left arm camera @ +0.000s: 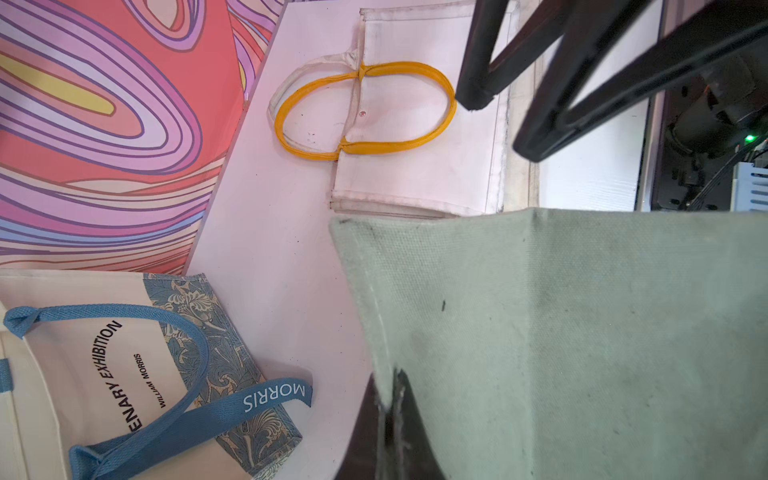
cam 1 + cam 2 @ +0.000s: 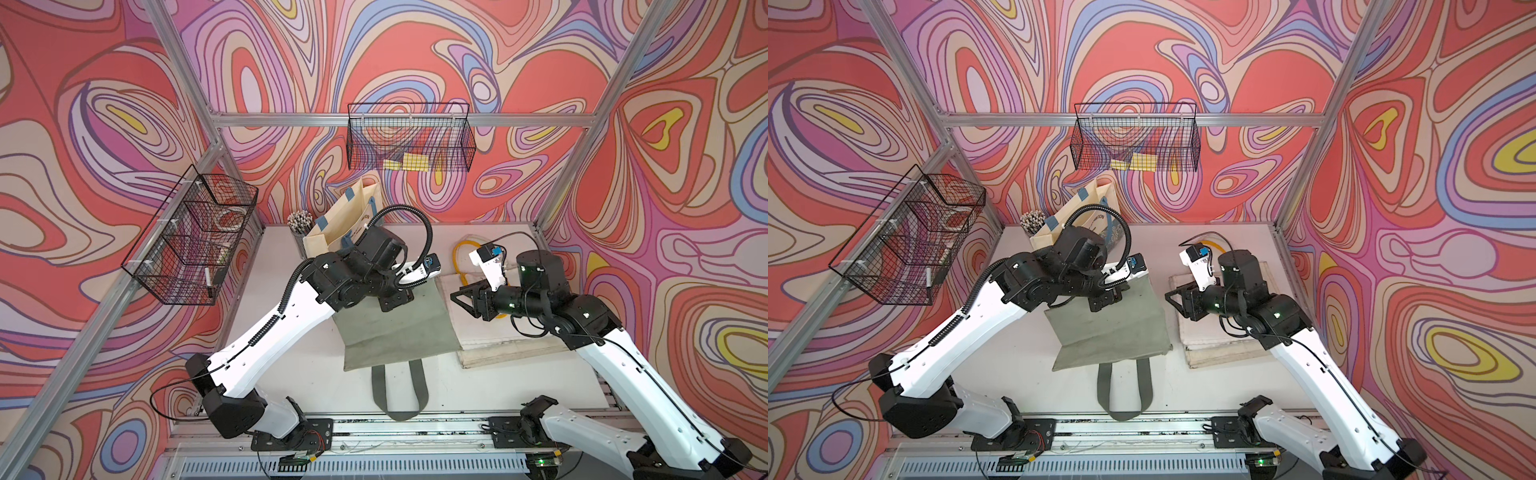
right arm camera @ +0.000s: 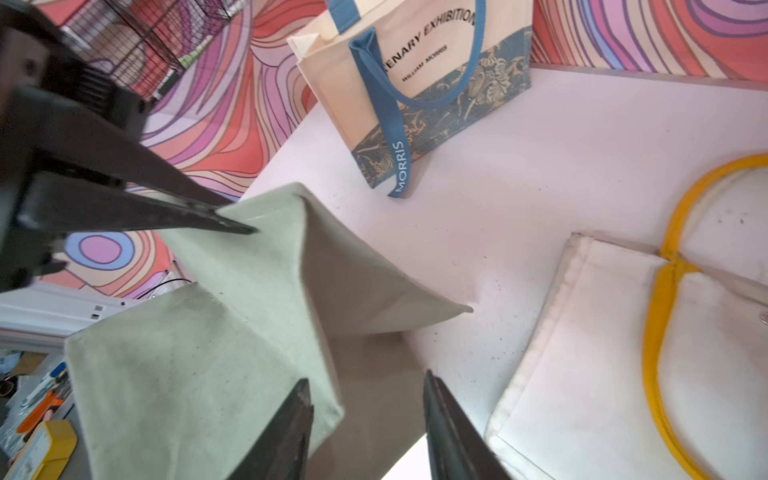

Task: Put away the canvas bag
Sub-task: Press the canvas bag.

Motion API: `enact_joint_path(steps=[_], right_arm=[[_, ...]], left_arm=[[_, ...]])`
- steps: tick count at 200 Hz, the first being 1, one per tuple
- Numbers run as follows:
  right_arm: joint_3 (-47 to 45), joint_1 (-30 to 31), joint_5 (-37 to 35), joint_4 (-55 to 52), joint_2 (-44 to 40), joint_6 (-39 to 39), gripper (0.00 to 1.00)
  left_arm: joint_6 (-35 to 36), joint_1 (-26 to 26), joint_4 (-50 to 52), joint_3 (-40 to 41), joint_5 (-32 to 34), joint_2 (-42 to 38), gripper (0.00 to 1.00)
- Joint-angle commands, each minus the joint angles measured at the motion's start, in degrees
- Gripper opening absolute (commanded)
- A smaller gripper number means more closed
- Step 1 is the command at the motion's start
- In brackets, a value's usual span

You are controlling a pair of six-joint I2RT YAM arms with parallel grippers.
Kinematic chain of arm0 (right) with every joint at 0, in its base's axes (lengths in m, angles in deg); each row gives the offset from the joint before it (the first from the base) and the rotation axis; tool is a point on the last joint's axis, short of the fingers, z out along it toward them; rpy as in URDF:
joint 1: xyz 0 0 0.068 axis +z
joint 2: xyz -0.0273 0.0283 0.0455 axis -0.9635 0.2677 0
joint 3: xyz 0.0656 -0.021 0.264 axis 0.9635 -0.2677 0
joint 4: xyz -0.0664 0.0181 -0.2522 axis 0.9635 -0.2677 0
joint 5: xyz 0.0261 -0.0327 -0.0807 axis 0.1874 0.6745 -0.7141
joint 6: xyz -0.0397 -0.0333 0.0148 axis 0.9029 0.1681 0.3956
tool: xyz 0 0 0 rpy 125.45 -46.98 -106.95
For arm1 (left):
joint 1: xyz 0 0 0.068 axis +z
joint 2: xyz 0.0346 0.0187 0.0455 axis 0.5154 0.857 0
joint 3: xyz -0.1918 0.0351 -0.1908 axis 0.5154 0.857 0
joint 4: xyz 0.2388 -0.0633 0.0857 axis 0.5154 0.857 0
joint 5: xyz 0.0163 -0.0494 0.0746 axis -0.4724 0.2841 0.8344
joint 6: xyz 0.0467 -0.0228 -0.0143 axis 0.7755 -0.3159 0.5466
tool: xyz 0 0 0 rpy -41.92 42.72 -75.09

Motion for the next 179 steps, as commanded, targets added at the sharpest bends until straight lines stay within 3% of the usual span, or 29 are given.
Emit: enact_joint_path(steps=[1,26,71,92,123,179], right_arm=[[-0.6,-0.4,-1.9,-5.2,3.1,3.4,0.43],[-1.6,-0.4,5.7,-4.3,6.7,5.5,0.36],[-4.4,-0.2,24.7,12.4,5.1,2.3,0.31],[-3.4,1.2,27.3,12.7,6.1,2.7,0.30],[-3.3,5.2,26.9,14.9,8.3,2.0,0.27],[-3.5,9.3,16.4,18.0,11.4,-0.5,0.28]], left_arm=[[-0.7,0.1,-3.1,1.4,-0.3,-2.7,0.00],[-2.7,0.0,-6.9,3.3,-1.1,-4.2,0.00],[-7.4,0.1,-12.8,6.7,0.3,-5.4,0.00],[-8.8,0.0,-15.6,8.1,1.0,-5.7,0.00],[-10.0,0.0,-16.5,7.6,1.4,-4.7,0.00],[-11.1,0.0,-17.2,8.7,0.9,-4.4,0.00]])
